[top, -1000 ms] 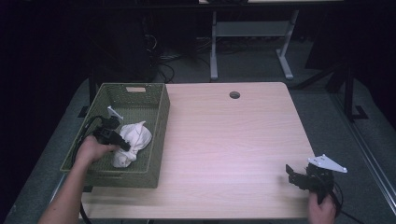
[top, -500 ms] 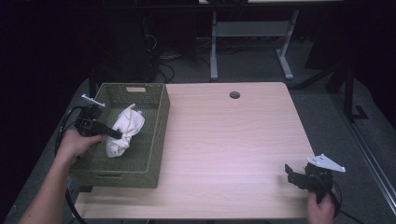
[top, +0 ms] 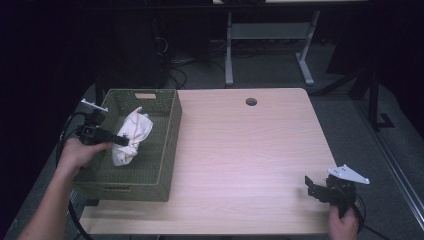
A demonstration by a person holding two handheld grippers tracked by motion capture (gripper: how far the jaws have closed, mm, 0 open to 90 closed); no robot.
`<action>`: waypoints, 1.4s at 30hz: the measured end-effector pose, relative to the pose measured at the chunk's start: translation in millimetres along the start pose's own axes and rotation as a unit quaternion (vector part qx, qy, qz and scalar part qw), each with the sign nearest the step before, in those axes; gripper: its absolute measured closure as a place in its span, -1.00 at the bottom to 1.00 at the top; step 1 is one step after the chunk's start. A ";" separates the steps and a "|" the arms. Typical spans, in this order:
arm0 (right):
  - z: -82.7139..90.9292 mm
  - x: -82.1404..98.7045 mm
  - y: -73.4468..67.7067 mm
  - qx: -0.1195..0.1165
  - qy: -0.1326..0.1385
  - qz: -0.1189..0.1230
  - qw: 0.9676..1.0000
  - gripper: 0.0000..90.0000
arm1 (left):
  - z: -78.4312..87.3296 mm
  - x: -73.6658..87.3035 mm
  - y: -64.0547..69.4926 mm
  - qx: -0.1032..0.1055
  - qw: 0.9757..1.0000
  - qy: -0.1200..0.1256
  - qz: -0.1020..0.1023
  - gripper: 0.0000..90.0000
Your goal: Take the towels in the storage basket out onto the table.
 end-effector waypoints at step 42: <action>2.8 -2.7 -1.6 -0.005 0.005 0.004 1.000 -0.69 | 26.3 -29.9 67.1 0.041 0.997 0.043 -0.047 0.55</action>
Point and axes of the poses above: each handheld gripper's, and its own axes: z roughly backward along the jaws, x roughly out of its underside, y roughly to its right, the point moved 3 cm from there along -z, roughly forward along the jaws, and after that the axes turned 1 degree about y, right-handed, at the moved point
